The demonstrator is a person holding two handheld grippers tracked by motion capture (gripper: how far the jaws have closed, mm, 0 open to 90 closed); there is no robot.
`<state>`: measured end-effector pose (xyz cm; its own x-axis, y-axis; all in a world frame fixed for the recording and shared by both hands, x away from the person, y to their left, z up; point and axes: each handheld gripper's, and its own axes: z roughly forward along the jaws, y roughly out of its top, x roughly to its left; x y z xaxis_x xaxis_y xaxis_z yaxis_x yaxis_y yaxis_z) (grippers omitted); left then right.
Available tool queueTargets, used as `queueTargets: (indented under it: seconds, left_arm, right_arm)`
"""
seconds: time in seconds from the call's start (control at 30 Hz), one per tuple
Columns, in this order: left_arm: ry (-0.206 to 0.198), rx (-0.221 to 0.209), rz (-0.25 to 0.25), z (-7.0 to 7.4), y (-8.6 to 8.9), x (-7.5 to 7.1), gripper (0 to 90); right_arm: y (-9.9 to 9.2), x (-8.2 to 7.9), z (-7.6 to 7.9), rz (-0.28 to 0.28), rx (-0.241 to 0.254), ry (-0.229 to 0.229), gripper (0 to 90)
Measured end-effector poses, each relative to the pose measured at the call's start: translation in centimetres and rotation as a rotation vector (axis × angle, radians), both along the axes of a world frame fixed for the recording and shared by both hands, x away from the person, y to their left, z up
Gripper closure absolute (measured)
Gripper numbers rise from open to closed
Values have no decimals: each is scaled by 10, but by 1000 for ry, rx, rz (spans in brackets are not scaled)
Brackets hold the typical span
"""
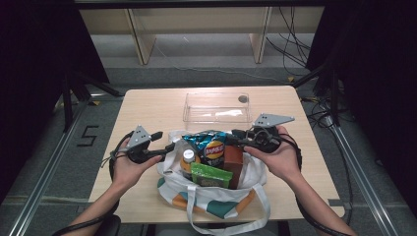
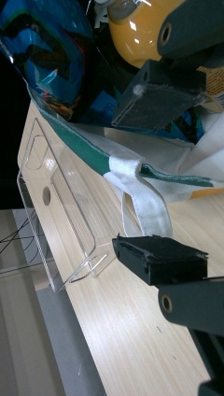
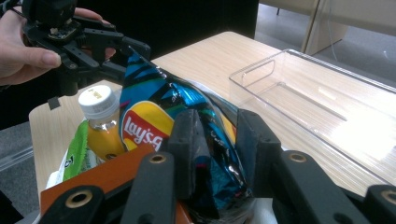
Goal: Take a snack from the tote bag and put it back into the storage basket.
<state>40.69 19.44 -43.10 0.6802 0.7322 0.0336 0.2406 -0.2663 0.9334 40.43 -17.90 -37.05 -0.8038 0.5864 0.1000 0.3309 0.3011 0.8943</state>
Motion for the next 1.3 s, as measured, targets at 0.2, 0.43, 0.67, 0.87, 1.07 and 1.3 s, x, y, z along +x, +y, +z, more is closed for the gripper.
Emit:
queueTargets:
  seconds: [0.2, 0.43, 0.67, 0.87, 1.07, 1.3]
  left_arm:
    - [5, 6, 7, 0, 0, 0, 344]
    - [3, 5, 5, 0, 0, 0, 344]
    - [5, -12, 9, 0, 0, 0, 342]
    - [0, -2, 11, 0, 1, 0, 341]
    - [-8, -4, 15, 0, 1, 0, 343]
    - [-14, 0, 16, 0, 2, 0, 340]
  right_arm:
    - [-1, 4, -1, 19, -19, 7, 694]
    - [2, 4, -5, 11, -25, 23, 710]
    - [3, 3, -5, 14, -38, -2, 835]
    - [5, 1, -7, 21, -26, -3, 892]
    - [5, -1, -6, 12, -42, -30, 900]
    - [7, -4, -4, 4, -30, -78, 900]
